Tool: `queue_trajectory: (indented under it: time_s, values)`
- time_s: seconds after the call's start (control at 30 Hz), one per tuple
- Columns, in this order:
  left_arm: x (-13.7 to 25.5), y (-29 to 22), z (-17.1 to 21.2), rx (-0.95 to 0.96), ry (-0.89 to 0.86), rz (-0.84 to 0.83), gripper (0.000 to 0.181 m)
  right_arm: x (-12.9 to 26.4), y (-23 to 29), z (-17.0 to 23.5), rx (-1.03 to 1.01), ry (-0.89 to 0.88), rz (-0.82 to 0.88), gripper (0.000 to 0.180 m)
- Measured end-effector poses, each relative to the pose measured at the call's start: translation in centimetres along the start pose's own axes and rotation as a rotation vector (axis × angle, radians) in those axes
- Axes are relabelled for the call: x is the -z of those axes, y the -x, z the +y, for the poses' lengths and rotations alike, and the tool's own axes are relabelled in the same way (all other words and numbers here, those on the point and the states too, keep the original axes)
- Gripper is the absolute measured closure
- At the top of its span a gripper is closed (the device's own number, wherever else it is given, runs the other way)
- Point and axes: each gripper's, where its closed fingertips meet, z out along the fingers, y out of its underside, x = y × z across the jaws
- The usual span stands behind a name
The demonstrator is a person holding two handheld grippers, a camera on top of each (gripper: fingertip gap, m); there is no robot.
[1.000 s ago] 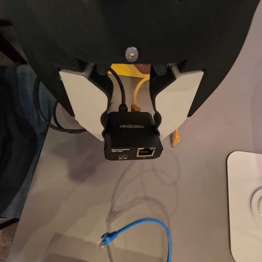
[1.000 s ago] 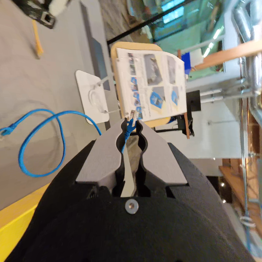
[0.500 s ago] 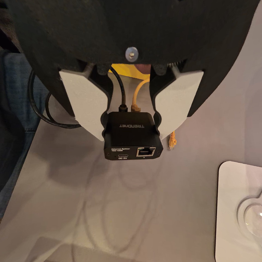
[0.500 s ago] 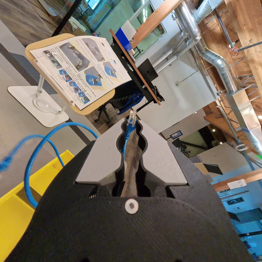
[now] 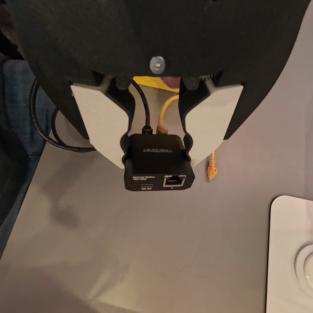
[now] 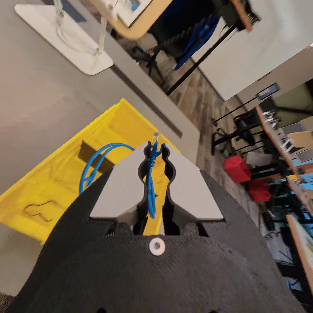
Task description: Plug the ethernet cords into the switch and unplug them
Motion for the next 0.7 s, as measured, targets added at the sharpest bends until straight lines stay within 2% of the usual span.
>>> queue_trajectory:
  time_s: [0.17,0.23,0.37,0.4,0.5,0.53,0.7]
  values:
    - [-0.1,-0.3,-0.1,-0.008,0.002,-0.001,0.118,-1.4,6.1,5.6,-0.056,0.181,-0.214,0.169]
    - [-0.2,-0.4,-0.2,-0.011,0.002,0.0,0.118,-2.2,7.5,7.9,-0.014,0.28,-0.228,0.168]
    - [-0.6,-0.6,-0.6,-0.014,-0.01,-0.004,0.118,-3.7,11.9,11.6,-0.082,0.42,-0.404,0.154]
    - [-0.6,-0.5,-0.8,-0.013,-0.016,-0.01,0.118,-3.7,12.4,12.6,-0.073,0.467,-0.424,0.135]
    - [-0.4,0.0,-1.1,0.0,-0.038,-0.037,0.118,-3.2,12.1,12.1,-0.061,0.46,-0.437,0.098]
    - [-0.2,0.3,-1.3,0.011,-0.052,-0.048,0.118,-2.7,12.0,11.5,-0.075,0.445,-0.456,0.092]
    - [0.6,1.7,-2.2,0.068,-0.125,-0.1,0.118,-0.3,8.2,9.5,0.031,0.454,-0.387,0.083]
